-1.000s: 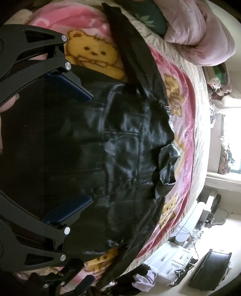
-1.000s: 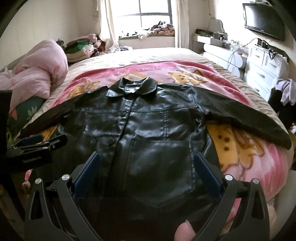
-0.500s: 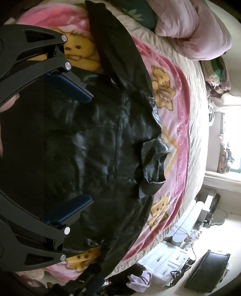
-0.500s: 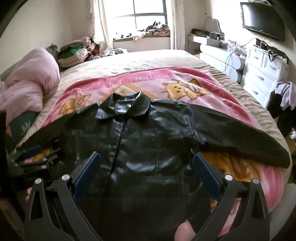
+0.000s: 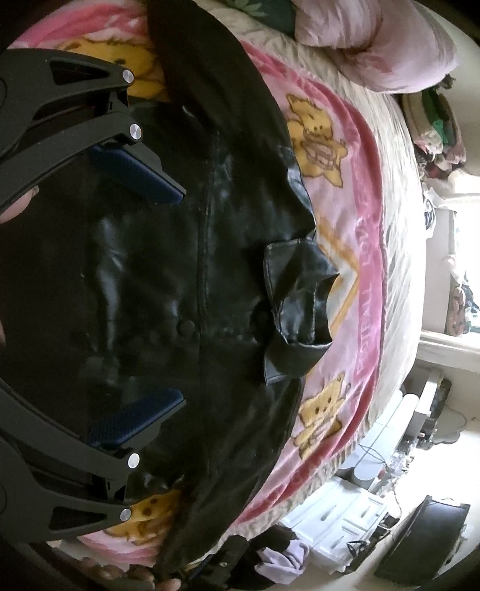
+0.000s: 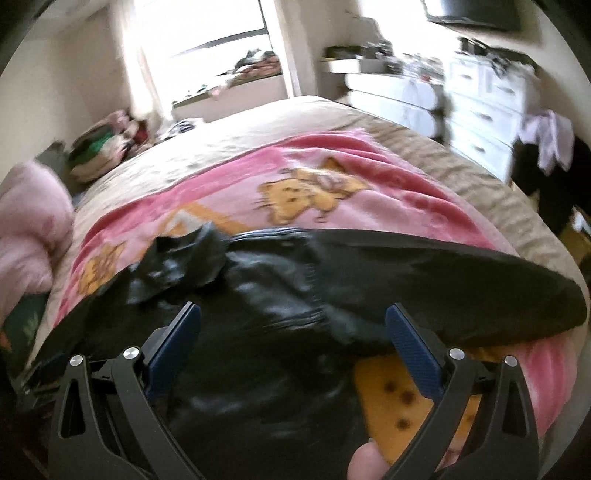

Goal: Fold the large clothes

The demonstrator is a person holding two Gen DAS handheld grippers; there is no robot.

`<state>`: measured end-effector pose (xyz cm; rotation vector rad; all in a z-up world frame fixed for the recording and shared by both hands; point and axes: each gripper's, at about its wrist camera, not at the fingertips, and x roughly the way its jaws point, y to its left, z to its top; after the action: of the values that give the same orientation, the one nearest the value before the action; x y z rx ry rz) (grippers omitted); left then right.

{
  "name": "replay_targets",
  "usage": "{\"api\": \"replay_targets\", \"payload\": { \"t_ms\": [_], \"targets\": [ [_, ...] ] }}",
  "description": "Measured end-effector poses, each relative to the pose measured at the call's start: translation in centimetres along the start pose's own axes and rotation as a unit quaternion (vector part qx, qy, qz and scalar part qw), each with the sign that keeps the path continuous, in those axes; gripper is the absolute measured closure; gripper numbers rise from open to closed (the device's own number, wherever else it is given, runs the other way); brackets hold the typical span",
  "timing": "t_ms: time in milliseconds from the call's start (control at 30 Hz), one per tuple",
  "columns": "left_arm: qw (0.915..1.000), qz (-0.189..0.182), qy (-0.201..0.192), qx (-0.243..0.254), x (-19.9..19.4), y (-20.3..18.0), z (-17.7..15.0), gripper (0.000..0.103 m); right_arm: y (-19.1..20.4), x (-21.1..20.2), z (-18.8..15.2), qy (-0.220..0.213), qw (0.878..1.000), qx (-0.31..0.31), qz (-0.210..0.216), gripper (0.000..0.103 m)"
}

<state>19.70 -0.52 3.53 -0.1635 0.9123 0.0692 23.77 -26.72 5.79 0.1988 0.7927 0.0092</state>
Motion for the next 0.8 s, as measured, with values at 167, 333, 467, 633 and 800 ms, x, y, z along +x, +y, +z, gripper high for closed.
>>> {"api": "replay_targets", "payload": {
  "t_ms": [167,333,467,633,800],
  "targets": [
    [0.9999,-0.009,0.009,0.007,1.9,-1.3,0.3,0.009,-3.6,1.3,0.5,0.0,0.999,0.032,-0.031,0.004],
    [0.9996,-0.009,0.02,0.02,3.6,-2.8,0.4,0.009,-6.9,2.4,0.4,0.006,0.996,0.073,-0.046,0.004],
    [0.9991,-0.012,0.024,0.032,4.7,-4.4,0.5,0.009,-9.7,3.3,0.3,0.009,0.992,0.108,-0.065,0.004],
    [0.9986,-0.014,0.028,0.043,5.9,-6.1,0.7,0.009,-13.3,3.1,0.0,0.009,0.983,0.166,-0.082,0.004],
    [0.9977,-0.017,0.034,0.057,7.3,-7.9,1.0,0.009,-16.2,2.5,-0.5,-0.006,0.971,0.216,-0.098,0.004]
  ]
}}
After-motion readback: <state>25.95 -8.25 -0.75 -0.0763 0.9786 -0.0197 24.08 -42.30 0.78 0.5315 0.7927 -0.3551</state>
